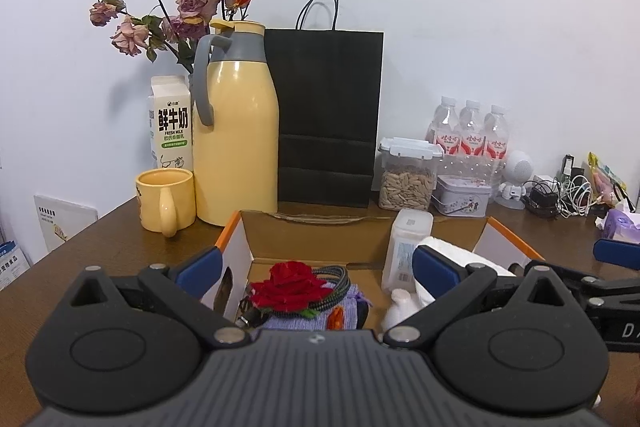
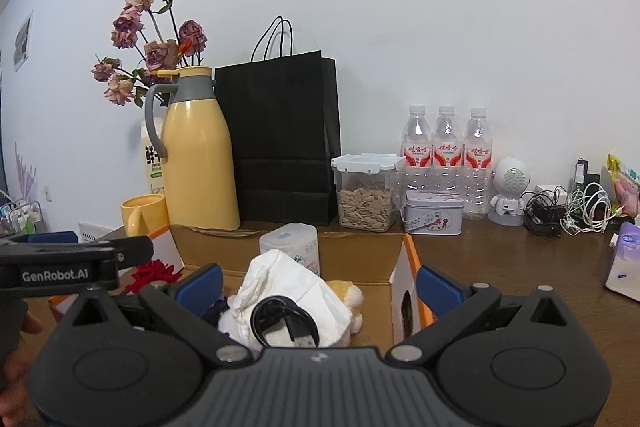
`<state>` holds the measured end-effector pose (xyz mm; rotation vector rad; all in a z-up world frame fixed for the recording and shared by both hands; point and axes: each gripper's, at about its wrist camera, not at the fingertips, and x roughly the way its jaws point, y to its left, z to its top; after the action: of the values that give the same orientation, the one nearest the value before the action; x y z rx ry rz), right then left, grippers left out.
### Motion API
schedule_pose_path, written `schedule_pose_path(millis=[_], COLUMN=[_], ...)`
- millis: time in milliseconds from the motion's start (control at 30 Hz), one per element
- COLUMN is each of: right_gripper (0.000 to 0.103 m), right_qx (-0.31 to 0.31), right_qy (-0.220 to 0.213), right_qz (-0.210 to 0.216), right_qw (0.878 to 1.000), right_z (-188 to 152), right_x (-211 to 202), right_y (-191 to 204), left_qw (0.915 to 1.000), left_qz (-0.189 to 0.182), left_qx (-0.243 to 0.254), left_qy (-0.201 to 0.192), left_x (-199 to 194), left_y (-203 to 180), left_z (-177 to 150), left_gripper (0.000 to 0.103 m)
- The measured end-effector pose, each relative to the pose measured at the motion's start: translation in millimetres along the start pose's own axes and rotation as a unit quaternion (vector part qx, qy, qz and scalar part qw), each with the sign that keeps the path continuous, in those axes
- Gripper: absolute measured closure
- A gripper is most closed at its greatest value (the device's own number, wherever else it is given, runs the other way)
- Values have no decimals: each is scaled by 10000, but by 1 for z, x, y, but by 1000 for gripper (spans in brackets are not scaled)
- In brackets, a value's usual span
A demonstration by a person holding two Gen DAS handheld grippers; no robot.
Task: Organize objects
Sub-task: 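Carry the cable and orange piece over the box and open both grippers, then move both grippers back toward the white bottle caps beside the box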
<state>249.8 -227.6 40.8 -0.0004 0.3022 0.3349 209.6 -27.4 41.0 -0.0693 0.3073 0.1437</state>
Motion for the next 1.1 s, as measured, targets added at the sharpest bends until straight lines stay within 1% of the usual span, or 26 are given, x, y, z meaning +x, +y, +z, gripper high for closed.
schedule_pose_path(millis=[267,467,667,1100], right_gripper=[0,0,0,0], right_qx=[-93,-166,-212,-191], right_qy=[149,370,748,1219], right_qz=[-46,-112,-146,-331], right_qw=[9998,9991,9969,9918], right_z=[-12,-25,-41,-64], right_x=[-22,-33,-35,-37], right_y=[-11,-24,-34,-51], left_qw=[9998,9994,9987,9965], left_qz=[-53,-59,-74,-73], left_qx=[141,220,252,246], left_qy=[109,264,437,798], left_x=[-17,-25,-31,-31], left_y=[-3,-5,-5,-5], left_z=[-13,-25,-35,-57], left_gripper=[0,0,0,0])
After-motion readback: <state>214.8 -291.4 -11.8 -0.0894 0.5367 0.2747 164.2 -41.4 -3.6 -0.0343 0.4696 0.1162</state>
